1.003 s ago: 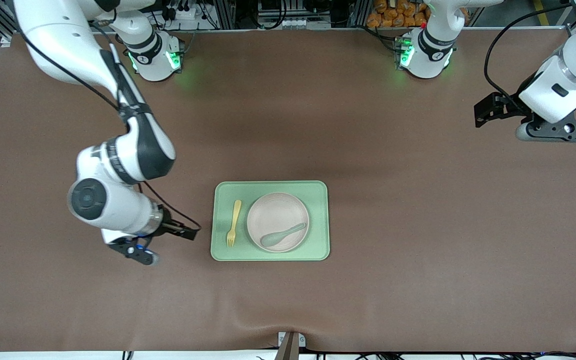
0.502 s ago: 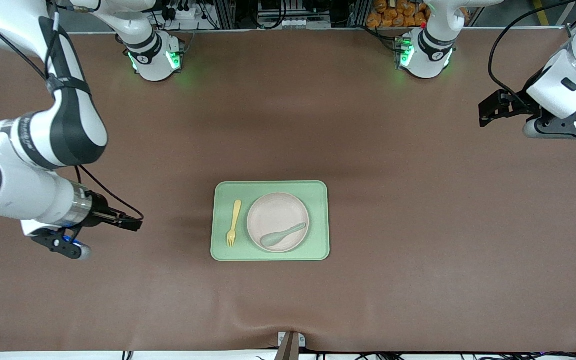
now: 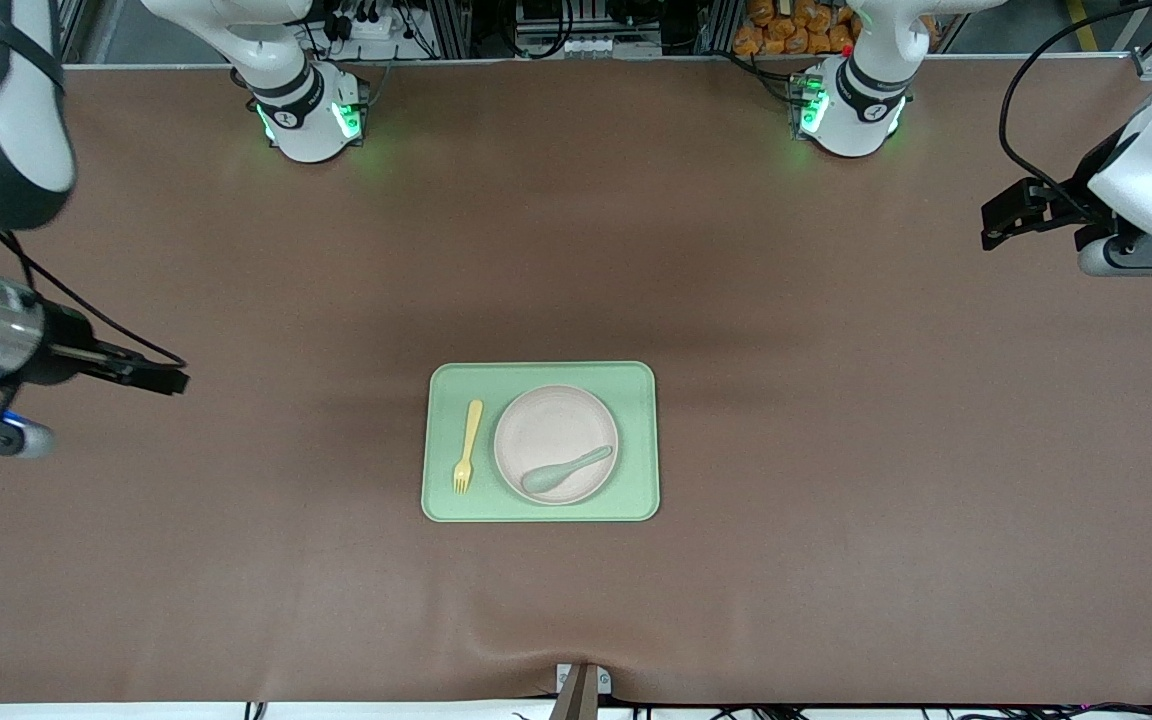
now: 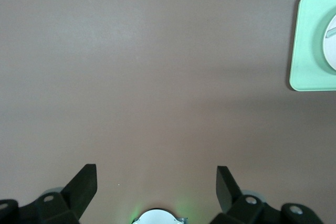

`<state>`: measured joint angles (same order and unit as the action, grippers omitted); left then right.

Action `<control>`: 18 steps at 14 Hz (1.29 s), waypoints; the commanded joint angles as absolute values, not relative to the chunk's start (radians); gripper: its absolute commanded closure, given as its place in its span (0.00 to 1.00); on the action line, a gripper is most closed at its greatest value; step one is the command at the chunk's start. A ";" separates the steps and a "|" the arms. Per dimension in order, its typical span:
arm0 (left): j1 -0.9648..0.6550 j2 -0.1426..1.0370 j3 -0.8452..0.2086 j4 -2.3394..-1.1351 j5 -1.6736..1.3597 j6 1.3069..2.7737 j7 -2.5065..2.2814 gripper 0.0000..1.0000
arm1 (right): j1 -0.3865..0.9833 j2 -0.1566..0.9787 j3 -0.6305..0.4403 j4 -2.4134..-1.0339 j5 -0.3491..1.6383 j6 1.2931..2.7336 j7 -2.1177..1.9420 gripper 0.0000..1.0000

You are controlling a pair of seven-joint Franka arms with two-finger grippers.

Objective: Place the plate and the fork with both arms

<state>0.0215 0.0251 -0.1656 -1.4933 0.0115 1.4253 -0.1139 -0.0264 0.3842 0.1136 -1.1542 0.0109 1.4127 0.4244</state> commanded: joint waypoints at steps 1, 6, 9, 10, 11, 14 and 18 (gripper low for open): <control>0.026 0.011 -0.169 -1.491 0.012 1.407 -0.103 0.00 | -0.032 0.364 0.117 -1.083 -0.031 1.339 0.414 0.00; 0.028 0.012 -0.169 -1.489 0.012 1.407 -0.103 0.00 | -0.035 0.163 0.100 -1.260 -0.020 1.376 0.402 0.00; 0.032 0.014 -0.169 -1.489 0.012 1.407 -0.103 0.00 | -0.032 0.037 0.098 -1.450 -0.018 1.489 0.387 0.00; 0.032 0.014 -0.169 -1.489 0.012 1.407 -0.103 0.00 | -0.034 0.006 0.083 -1.504 -0.018 1.526 0.323 0.00; 0.032 0.014 -0.169 -1.489 0.012 1.407 -0.103 0.00 | -0.029 -0.008 0.051 -1.541 -0.017 1.561 0.254 0.00; 0.032 0.014 -0.169 -1.488 0.011 1.407 -0.103 0.00 | -0.031 -0.009 0.040 -1.552 -0.017 1.598 0.216 0.00; 0.032 0.014 -0.169 -1.488 0.011 1.407 -0.103 0.00 | -0.023 0.035 0.021 -1.459 -0.035 1.612 0.098 0.00</control>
<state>0.0253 0.0246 -0.1656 -1.4930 0.0115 1.4217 -0.1140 -0.0268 0.0287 0.0201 -1.5046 -0.0093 1.6157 0.1560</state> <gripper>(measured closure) 0.000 0.000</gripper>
